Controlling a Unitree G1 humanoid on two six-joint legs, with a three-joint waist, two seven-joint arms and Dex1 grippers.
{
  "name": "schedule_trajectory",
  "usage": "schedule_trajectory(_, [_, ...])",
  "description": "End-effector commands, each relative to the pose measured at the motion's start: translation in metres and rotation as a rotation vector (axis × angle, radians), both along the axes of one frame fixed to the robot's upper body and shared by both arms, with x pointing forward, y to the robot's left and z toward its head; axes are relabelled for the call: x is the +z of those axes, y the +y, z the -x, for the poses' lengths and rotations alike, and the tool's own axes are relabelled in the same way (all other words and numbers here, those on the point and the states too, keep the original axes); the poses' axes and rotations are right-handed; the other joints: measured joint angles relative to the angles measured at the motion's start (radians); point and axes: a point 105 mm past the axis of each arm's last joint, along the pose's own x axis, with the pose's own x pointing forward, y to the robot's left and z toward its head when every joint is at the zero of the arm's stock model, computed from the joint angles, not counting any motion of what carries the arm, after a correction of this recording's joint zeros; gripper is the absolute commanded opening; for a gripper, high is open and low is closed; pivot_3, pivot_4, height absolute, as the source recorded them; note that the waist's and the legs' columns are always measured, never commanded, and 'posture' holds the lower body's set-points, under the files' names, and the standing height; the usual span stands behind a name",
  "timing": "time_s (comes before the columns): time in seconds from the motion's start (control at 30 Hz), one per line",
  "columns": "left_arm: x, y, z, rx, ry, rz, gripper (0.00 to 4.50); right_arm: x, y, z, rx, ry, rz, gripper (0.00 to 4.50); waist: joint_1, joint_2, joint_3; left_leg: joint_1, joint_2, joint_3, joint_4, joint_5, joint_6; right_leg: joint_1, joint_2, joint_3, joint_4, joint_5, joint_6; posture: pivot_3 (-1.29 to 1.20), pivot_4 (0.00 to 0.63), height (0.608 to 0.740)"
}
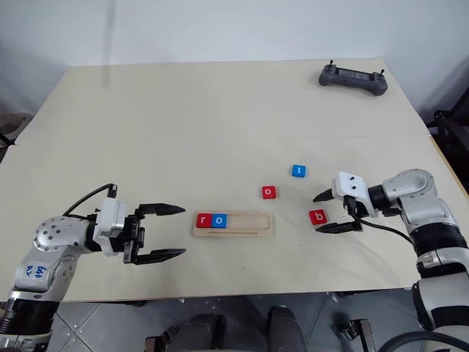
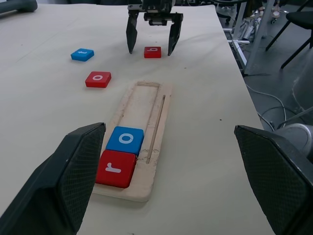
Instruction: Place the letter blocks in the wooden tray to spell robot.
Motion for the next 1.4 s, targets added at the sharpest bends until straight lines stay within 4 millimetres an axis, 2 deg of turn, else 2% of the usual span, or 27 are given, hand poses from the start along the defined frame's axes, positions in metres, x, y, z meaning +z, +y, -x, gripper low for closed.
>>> schedule_trajectory(0.03, [0.01, -0.006, 0.003, -0.038, -0.061, -0.001, 4.5, -0.004, 0.001, 0.008, 0.069, 0.052, 0.013, 3.57, 0.0, 0.0, 0.0, 0.0, 0.0, 0.0, 0.0, 0.0, 0.0, 0.0, 0.0, 0.0, 0.0, 0.0, 0.0, 0.0, 0.15, 0.74])
schedule_trajectory(0.23, [0.017, -0.01, 0.004, -0.055, -0.108, 0.026, 4.5, -0.006, 0.0, 0.011, 0.076, 0.051, -0.001, 1.54, 0.001, 0.0, 0.0, 0.0, 0.0, -0.001, 0.001, 0.0, 0.0, 0.0, 0.0, -0.001, 0.0, 0.0, 0.0, 0.0, 0.15, 0.74])
schedule_trajectory(0.27, [0.018, -0.011, 0.004, -0.058, -0.114, 0.034, 4.5, -0.006, 0.001, 0.011, 0.076, 0.049, -0.005, 1.47, 0.001, 0.0, 0.0, 0.0, 0.0, -0.001, 0.001, 0.0, 0.0, 0.0, 0.0, -0.001, 0.0, 0.0, 0.0, 0.0, 0.15, 0.74])
schedule_trajectory(0.37, [0.021, -0.015, 0.004, -0.065, -0.12, 0.067, 4.5, 0.002, 0.007, 0.01, 0.082, 0.035, -0.042, 1.47, 0.001, 0.0, 0.0, 0.0, 0.0, -0.001, 0.001, 0.0, 0.0, 0.001, 0.0, -0.001, 0.0, 0.0, 0.0, 0.0, 0.15, 0.74])
schedule_trajectory(0.5, [0.019, -0.012, 0.006, -0.055, -0.081, 0.071, 4.5, 0.025, 0.031, 0.015, 0.132, 0.037, -0.139, 1.47, 0.001, 0.0, 0.0, 0.0, 0.0, -0.001, 0.002, 0.0, 0.0, 0.0, 0.0, -0.001, 0.001, 0.0, 0.0, 0.0, 0.15, 0.74])
schedule_trajectory(0.57, [0.013, -0.006, 0.008, -0.038, -0.051, 0.057, 4.5, 0.034, 0.049, 0.018, 0.126, 0.046, -0.154, 1.47, -0.002, 0.001, 0.0, 0.0, 0.001, -0.001, 0.001, 0.0, -0.001, 0.0, 0.0, -0.001, 0.001, 0.0, 0.0, 0.0, 0.15, 0.74])
schedule_trajectory(0.67, [0.007, 0.002, 0.008, 0.007, -0.042, 0.051, 4.5, 0.056, 0.09, 0.03, 0.155, 0.088, -0.264, 1.47, -0.001, 0.001, 0.0, 0.0, 0.004, -0.002, 0.002, -0.002, -0.002, 0.0, 0.0, -0.001, 0.001, 0.0, 0.0, 0.0, 0.15, 0.74])
schedule_trajectory(0.73, [0.005, 0.005, 0.008, 0.028, -0.039, 0.052, 4.5, 0.063, 0.108, 0.038, 0.166, 0.107, -0.292, 1.47, 0.001, 0.001, 0.0, -0.001, 0.004, -0.002, 0.002, -0.002, -0.003, 0.0, -0.001, -0.001, 0.0, 0.0, 0.0, 0.0, 0.15, 0.74])
schedule_trajectory(0.83, [0.004, 0.006, 0.007, 0.045, -0.042, 0.053, 4.5, 0.058, 0.131, 0.041, 0.134, 0.109, -0.254, 1.47, 0.01, 0.001, 0.0, -0.001, 0.003, -0.003, 0.003, -0.002, -0.002, 0.0, -0.001, -0.001, 0.0, 0.0, 0.0, 0.0, 0.15, 0.74])
schedule_trajectory(0.9, [0.004, 0.006, 0.007, 0.049, -0.045, 0.057, 4.5, 0.046, 0.147, 0.037, 0.086, 0.088, -0.203, 1.47, 0.022, 0.001, 0.0, -0.001, 0.001, -0.004, 0.003, -0.003, -0.001, 0.0, -0.001, -0.001, 0.0, 0.0, 0.0, 0.0, 0.15, 0.74])
schedule_trajectory(1.1, [0.005, 0.003, 0.008, 0.052, -0.051, 0.062, 4.5, 0.031, 0.178, 0.03, 0.031, 0.063, -0.189, 1.47, 0.025, 0.001, 0.0, -0.002, -0.001, -0.005, 0.004, -0.003, 0.0, 0.0, -0.001, -0.001, 0.001, 0.0, 0.0, 0.0, 0.15, 0.74])
schedule_trajectory(1.27, [0.005, 0.005, 0.01, 0.062, -0.05, 0.062, 4.5, 0.023, 0.189, 0.033, 0.04, 0.045, -0.166, 1.47, 0.022, 0.001, 0.0, -0.002, 0.0, -0.005, 0.004, -0.003, 0.0, -0.001, -0.001, -0.001, 0.002, 0.0, 0.0, 0.0, 0.15, 0.74])
schedule_trajectory(1.4, [0.005, 0.004, 0.011, 0.066, -0.05, 0.064, 4.5, 0.022, 0.19, 0.031, 0.044, 0.031, -0.157, 1.47, 0.022, 0.001, 0.0, -0.002, 0.0, -0.005, 0.004, -0.003, 0.0, -0.001, 0.0, -0.001, 0.003, 0.0, 0.0, 0.0, 0.15, 0.74])
